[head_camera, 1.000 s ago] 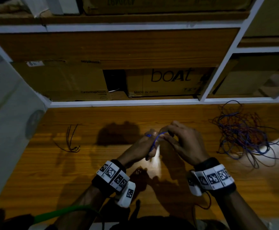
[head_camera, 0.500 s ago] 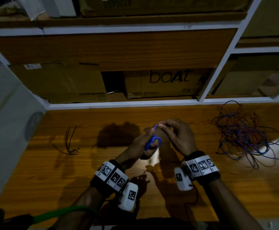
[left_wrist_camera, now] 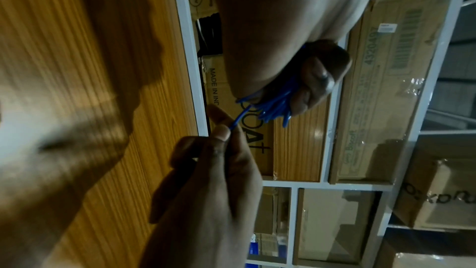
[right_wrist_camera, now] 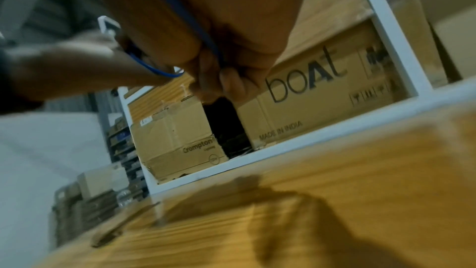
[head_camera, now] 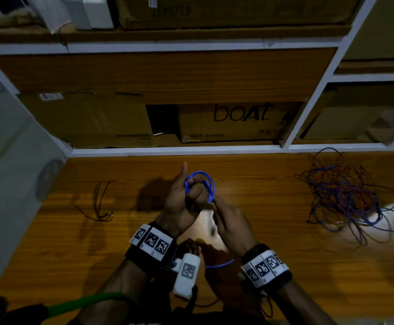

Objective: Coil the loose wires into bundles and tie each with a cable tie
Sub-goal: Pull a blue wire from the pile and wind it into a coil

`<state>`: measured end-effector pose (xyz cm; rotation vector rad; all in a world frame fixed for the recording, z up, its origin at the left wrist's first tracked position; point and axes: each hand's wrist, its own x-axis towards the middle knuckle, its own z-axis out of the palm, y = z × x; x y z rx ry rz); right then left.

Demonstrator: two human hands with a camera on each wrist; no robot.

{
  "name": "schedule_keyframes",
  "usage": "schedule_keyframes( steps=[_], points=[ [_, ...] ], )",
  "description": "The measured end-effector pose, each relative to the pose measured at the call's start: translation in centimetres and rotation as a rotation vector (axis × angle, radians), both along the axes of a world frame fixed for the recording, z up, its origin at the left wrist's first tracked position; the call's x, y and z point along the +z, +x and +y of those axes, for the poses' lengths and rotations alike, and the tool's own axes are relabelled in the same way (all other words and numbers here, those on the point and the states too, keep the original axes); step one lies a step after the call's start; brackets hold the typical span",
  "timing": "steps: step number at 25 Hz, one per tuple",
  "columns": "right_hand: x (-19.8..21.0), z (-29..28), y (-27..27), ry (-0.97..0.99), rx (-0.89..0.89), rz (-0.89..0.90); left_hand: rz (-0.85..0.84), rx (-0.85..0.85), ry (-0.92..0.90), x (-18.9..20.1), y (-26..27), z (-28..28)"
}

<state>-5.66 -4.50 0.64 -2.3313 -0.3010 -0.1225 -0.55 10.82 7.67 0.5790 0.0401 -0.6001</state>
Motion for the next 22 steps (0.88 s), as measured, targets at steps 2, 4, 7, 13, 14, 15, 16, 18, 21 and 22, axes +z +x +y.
schedule_keyframes(
  steps=[2, 4, 7, 13, 14, 15, 16, 18, 21, 22],
  points=[
    [-0.1, 0.4, -0.5, 0.012, 0.032, 0.042, 0.002, 0.038, -0.036, 0.0, 0.5, 0.1],
    [0.1, 0.9, -1.2, 0.066, 0.072, 0.057, -0.028, 0.082, -0.019, 0.0, 0.9, 0.0],
    [0.9, 1.6, -2.8, 0.265, 0.122, 0.082, -0.051, 0.159, 0.053, -0.6, 1.3, -0.4],
    [2.6, -0.3, -3.5, 0.580, 0.193, 0.248, -0.060, 0.116, 0.232, -1.7, 1.0, -0.2],
    [2.7, -0.8, -3.3, 0.528, 0.209, 0.245, -0.065, 0.107, 0.261, -1.9, 0.9, -0.1],
    [2.8, -1.2, -3.1, 0.468, 0.228, 0.235, -0.079, 0.103, 0.300, -2.0, 0.8, 0.0],
    [3.0, -1.5, -3.0, 0.414, 0.237, 0.221, -0.109, 0.096, 0.349, -2.1, 0.8, 0.0],
    [3.8, -2.1, -2.9, 0.357, 0.259, 0.189, -0.191, 0.077, 0.455, -2.4, 0.6, 0.3],
    [5.2, -2.5, -2.8, 0.250, 0.258, 0.137, -0.303, 0.000, 0.706, -3.1, 0.1, 0.0],
    [5.4, -2.4, -2.6, 0.244, 0.240, 0.113, -0.351, -0.061, 0.826, -3.1, -0.3, -0.3]
  ],
)
